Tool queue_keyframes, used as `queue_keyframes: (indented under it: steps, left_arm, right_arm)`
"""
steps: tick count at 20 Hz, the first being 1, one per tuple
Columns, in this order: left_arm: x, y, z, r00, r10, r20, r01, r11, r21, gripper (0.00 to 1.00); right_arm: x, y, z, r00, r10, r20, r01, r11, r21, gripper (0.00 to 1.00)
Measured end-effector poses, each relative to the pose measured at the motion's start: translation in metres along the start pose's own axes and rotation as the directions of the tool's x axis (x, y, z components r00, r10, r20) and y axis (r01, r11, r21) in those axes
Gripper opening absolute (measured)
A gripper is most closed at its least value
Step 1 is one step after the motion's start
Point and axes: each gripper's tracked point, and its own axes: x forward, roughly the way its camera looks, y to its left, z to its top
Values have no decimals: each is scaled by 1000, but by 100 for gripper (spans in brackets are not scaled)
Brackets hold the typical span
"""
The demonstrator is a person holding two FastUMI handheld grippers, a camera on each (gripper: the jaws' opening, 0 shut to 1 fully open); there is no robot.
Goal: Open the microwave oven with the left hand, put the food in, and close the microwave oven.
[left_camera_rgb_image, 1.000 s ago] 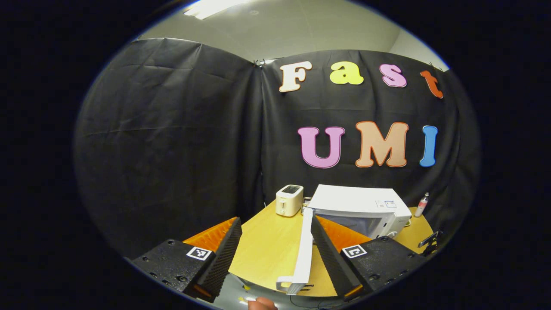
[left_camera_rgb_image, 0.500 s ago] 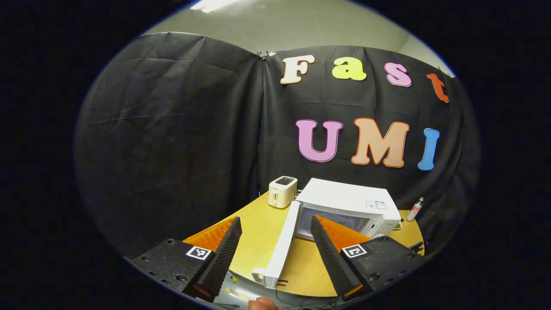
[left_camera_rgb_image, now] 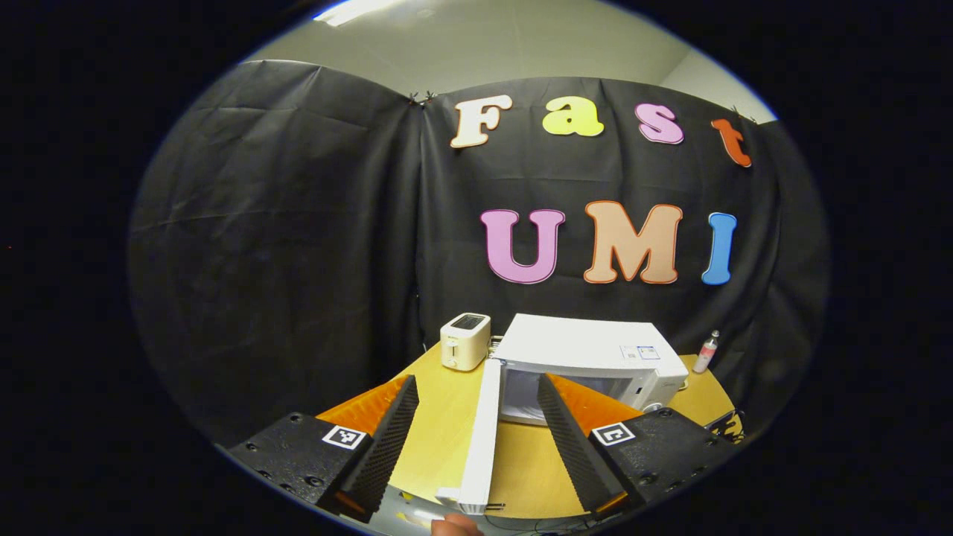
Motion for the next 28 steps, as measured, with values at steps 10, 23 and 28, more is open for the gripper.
queue_keyframes:
  steps: [10, 23, 28]
  left_arm:
    - [50, -13, 2, 979, -201, 26, 198, 976, 86, 94]
    - [56, -15, -5, 965, -257, 48, 254, 966, 53, 95]
    - [47, -4, -12, 966, -256, 46, 255, 966, 37, 95]
  right_arm:
    - [-3, 9, -11, 997, -81, -17, 82, 991, 109, 71]
    - [12, 89, 93, 978, 159, 138, -205, 870, 449, 65]
    - [37, 120, 164, 944, 212, 254, -325, 735, 595, 65]
